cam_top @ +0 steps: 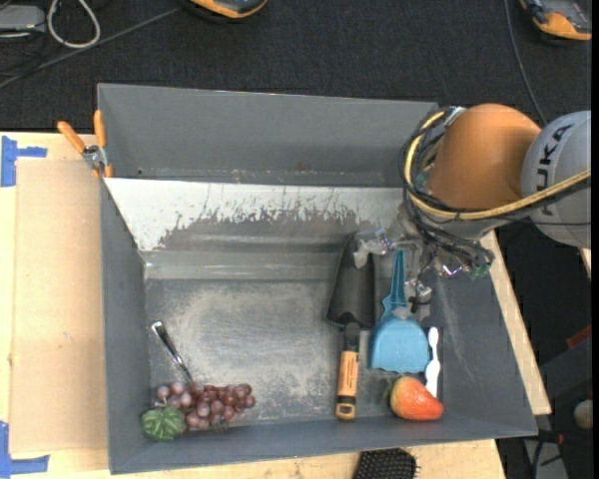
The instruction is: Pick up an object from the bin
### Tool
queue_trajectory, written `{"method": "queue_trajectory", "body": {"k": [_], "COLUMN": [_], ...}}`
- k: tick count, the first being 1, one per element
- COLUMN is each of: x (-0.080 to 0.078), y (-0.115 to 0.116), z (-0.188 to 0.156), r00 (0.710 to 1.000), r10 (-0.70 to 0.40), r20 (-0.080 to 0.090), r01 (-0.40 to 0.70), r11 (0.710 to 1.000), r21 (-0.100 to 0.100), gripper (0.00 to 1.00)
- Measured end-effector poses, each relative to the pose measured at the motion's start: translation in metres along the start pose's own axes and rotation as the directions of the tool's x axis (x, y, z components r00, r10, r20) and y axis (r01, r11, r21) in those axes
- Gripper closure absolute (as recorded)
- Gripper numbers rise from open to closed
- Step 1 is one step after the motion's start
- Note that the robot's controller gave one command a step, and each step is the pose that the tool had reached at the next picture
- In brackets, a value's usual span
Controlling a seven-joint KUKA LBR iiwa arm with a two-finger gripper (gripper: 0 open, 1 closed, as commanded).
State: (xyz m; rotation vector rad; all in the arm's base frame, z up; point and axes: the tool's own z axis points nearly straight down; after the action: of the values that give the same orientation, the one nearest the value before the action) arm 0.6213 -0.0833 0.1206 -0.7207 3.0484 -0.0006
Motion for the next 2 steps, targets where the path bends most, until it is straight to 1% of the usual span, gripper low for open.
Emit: {"method": "queue_trajectory", "body": {"k": [1,2], "x": [-0.014,-0.011], "y": [0.028,0.02], "z": [0.022,0.051], "r00": [0.992,0.998], "r10": [-0.128,-0.069], "r20": [-0.01,-0.002], "r01": [0.128,0.069], "r11": [0.992,0.998], "r21": [-0.008,-0.001], "gripper": [0.0,0.0]}}
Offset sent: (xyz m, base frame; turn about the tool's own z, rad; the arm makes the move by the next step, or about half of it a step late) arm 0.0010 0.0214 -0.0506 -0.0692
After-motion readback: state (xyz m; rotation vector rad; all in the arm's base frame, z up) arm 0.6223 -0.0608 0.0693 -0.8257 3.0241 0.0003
